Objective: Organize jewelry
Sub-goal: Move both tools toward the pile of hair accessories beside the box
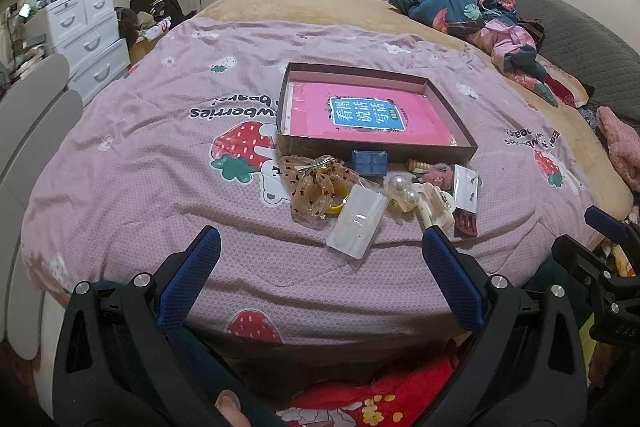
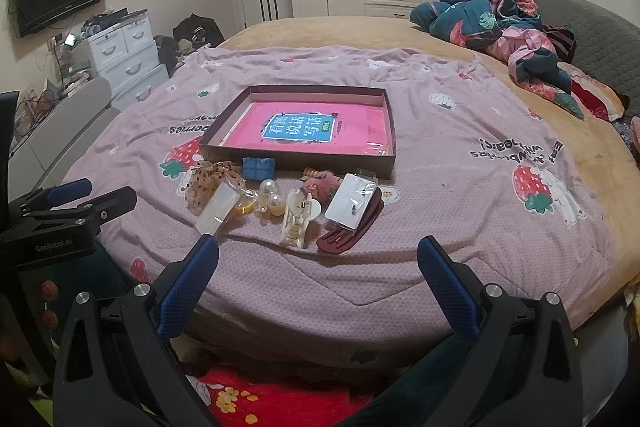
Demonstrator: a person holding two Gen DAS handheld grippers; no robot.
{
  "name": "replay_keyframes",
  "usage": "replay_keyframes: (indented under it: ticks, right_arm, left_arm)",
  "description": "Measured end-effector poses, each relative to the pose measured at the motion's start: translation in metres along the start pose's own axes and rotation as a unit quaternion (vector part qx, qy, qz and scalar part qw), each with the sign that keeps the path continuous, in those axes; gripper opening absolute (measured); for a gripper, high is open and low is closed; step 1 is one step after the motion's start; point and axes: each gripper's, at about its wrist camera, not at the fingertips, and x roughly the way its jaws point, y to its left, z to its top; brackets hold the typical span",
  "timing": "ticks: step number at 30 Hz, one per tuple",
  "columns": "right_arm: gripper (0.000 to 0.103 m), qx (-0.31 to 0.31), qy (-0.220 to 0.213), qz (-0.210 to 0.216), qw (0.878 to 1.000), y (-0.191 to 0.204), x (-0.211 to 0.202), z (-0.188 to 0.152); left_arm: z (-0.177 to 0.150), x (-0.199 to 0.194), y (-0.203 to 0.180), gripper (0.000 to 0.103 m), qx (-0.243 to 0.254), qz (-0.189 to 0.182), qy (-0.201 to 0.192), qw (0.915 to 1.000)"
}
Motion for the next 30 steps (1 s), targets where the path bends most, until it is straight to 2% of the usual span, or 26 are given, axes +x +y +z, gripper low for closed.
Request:
replay_keyframes:
  ticks: [22,30]
  right_arm:
    - [0.099,0.001,-0.001,0.000,1.000,-0.002,0.000,0.000]
    - [0.099,0.000,0.002,0.004,1.000,-0.004,0.002,0.004]
  left_arm:
    - [0.001,-0.002,0.000,0.094,0.001,0.000,-0.001,1.0000]
    - [0.011,0.001,0.006,0.094,-0.005,0.002,0.002,1.0000]
